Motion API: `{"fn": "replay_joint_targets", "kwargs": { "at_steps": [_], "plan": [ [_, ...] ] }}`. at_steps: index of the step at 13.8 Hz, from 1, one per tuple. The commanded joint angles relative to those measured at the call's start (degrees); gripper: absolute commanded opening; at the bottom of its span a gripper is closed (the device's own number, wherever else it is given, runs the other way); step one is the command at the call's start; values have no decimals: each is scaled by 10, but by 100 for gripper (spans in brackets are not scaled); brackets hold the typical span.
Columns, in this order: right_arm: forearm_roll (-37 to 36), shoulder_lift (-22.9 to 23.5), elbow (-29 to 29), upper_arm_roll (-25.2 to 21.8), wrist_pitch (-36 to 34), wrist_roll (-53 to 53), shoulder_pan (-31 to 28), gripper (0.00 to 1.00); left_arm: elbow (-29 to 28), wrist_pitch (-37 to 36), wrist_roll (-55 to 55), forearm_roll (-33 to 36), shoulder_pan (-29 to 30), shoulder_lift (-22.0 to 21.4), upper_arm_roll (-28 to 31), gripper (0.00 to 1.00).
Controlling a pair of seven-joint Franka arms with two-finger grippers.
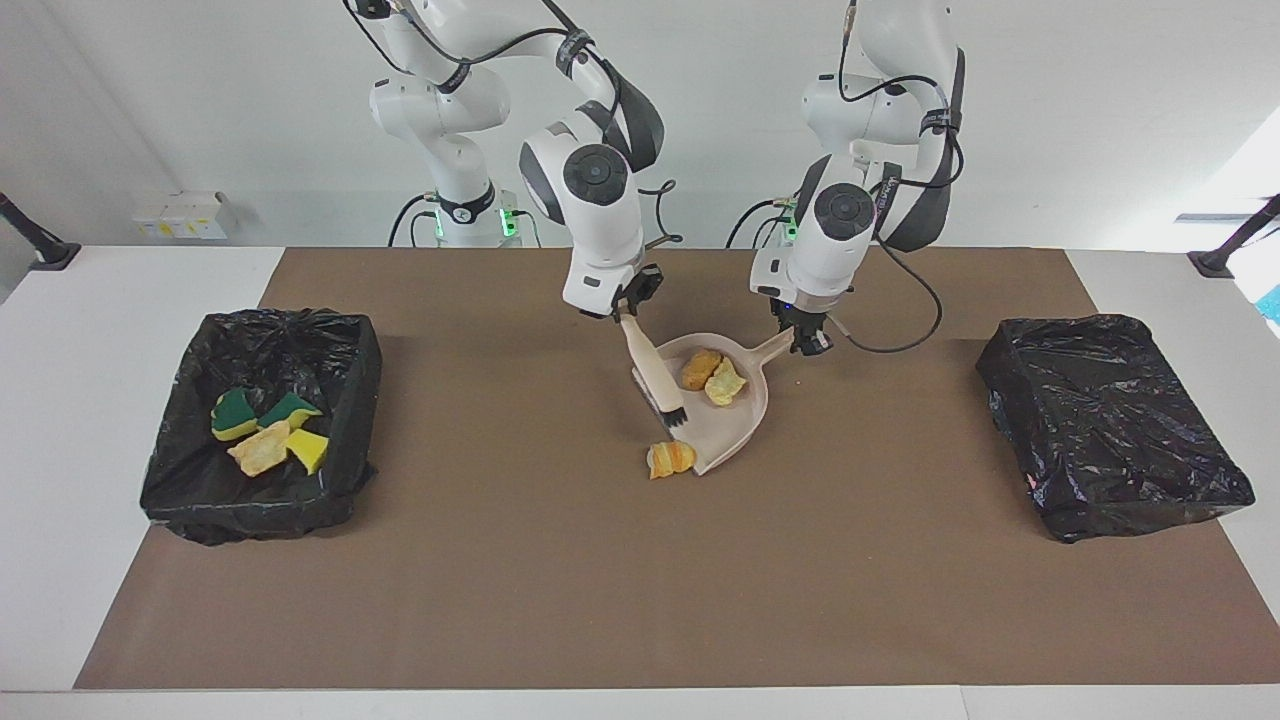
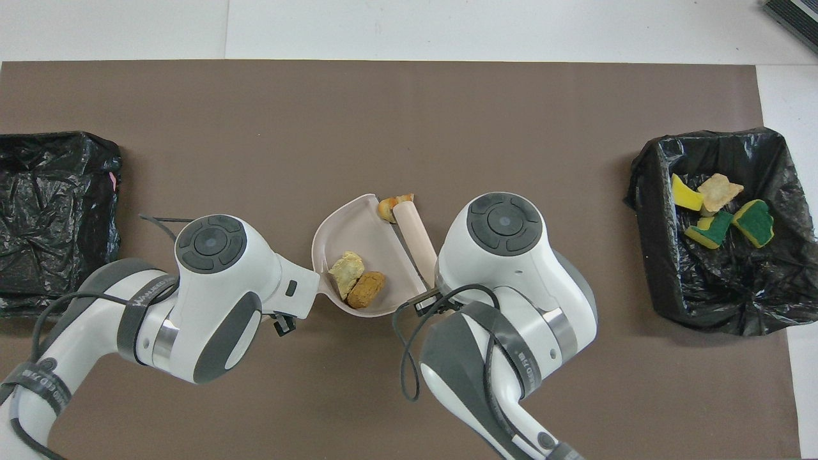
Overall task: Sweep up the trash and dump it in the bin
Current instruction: 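Push the bread into the dustpan with the right gripper's brush, then lift the dustpan with the left gripper while the right gripper lowers the brush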
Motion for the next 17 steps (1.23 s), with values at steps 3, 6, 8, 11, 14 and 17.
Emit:
{"fn": "replay_joint_targets", "kwargs": {
  "at_steps": [3,6,8,11,14,17],
  "plan": [
    [-152,129,118,8,-8,-8,-12,0,-8,-50,-72,-13,5,-21,5,0],
    [-189,177,156,9,-6,-8,-4,0,-8,-47,-83,-16,6,-23,5,0],
    [-182,177,150,13,1,-23,16,0,-8,-45,-85,-16,6,-23,5,0],
    [-176,158,117,61,-4,-120,29,0,-9,-44,-85,-16,6,-23,5,0],
    [-176,139,109,85,-20,-140,28,0,-8,-37,-82,-16,7,-21,5,0],
    [-167,115,115,88,-48,-145,-4,0,-4,-18,-79,-16,9,-18,5,0]
  ]
}}
